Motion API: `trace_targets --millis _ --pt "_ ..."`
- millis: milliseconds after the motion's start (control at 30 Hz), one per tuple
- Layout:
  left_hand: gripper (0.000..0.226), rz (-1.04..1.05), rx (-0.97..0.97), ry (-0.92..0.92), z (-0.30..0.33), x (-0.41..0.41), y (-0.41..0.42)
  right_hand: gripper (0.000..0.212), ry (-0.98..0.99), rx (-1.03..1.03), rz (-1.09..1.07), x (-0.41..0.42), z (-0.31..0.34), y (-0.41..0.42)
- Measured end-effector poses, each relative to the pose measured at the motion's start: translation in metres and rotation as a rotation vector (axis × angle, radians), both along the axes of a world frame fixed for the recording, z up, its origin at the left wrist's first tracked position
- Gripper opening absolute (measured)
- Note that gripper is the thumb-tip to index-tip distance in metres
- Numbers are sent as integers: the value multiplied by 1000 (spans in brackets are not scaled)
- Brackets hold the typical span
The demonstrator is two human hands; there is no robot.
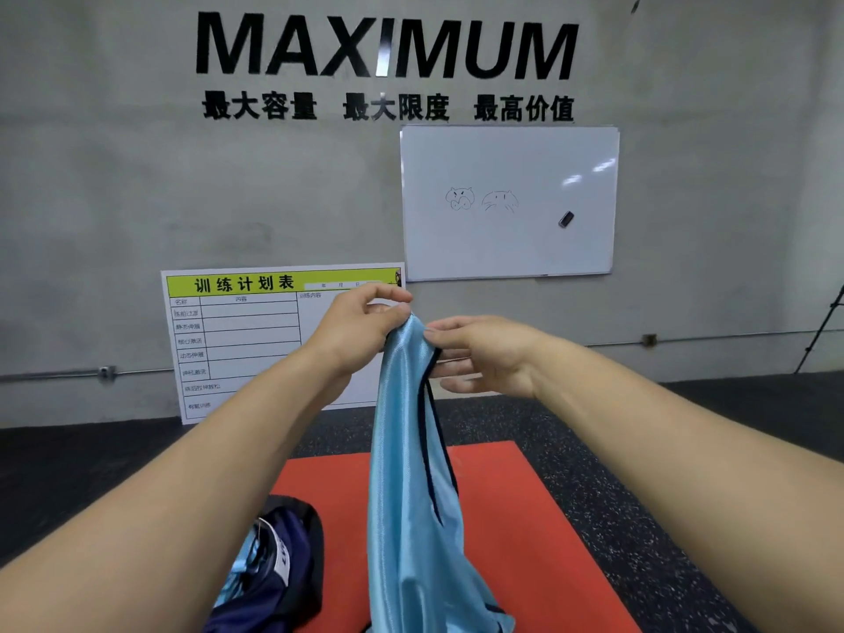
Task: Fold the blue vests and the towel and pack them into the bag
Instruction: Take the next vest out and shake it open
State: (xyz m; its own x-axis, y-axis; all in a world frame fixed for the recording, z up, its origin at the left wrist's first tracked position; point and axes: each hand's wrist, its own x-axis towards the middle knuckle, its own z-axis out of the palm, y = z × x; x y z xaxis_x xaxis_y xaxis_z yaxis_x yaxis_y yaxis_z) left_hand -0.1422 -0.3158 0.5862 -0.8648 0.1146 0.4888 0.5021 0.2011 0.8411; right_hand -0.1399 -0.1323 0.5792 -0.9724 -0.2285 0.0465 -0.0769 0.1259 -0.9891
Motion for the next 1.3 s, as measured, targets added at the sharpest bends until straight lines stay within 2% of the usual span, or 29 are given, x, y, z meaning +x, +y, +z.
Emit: trace_targets --millis 167,400,500,700,867,1133,1200,1300 --pt "21 -62 -97 -118 -9 1 -9 35 114 -176 -42 1 -10 -2" --pt "25 -215 -67 -312 -43 0 -8 30 200 -81 -26 0 -36 -10" --pt "30 -252 -63 -336 -54 -4 -5 33 233 -62 -32 -2 -41 -7" --pt "33 -235 100 -300 -48 -9 0 40 257 -126 -51 -3 -39 -4" --pt "45 -315 233 -291 -39 -8 8 33 200 -389 -48 0 -55 -1" --pt "42 -222 214 -214 -11 -5 -19 19 94 -47 291 8 -106 34" --pt "42 -228 178 -228 -9 -3 -27 24 124 61 267 7 -110 38" --pt "44 -257 117 -245 -8 1 -30 27 311 272 152 -1 -114 29"
